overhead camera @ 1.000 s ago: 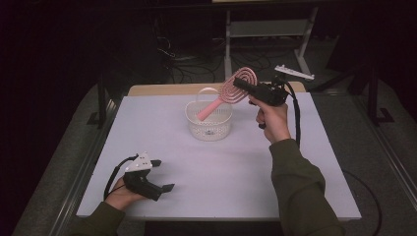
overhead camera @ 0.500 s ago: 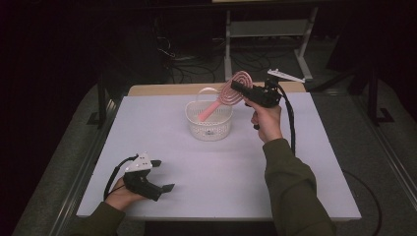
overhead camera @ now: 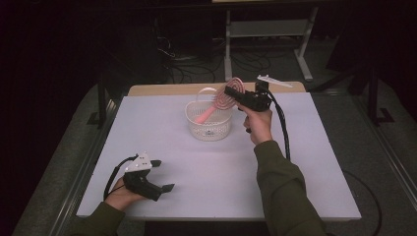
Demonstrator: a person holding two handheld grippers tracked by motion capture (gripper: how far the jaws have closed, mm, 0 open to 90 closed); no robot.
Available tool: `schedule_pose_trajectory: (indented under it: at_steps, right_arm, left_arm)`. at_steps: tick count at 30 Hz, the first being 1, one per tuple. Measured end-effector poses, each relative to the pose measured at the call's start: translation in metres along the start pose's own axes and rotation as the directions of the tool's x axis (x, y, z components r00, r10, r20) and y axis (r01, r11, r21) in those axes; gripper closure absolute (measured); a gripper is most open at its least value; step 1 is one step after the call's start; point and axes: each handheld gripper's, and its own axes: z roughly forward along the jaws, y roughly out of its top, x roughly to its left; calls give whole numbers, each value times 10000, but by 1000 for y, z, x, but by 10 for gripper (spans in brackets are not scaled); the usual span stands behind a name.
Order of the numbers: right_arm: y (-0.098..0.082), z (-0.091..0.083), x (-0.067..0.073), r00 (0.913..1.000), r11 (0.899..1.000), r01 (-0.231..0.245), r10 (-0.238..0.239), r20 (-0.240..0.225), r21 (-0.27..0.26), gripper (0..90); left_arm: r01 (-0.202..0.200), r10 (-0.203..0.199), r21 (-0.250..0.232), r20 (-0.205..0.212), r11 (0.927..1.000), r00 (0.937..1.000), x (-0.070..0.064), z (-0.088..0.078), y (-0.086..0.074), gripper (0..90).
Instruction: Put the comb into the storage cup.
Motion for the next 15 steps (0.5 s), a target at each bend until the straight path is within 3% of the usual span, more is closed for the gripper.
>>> schedule_pose_trajectory:
  at_steps: [15]
  right_arm:
    - [-16,19,2,9997,9995,51,-58,220,306,630]
  left_arm:
    - [36,-36,-52,-26,10000,10000,0,0,0,3]
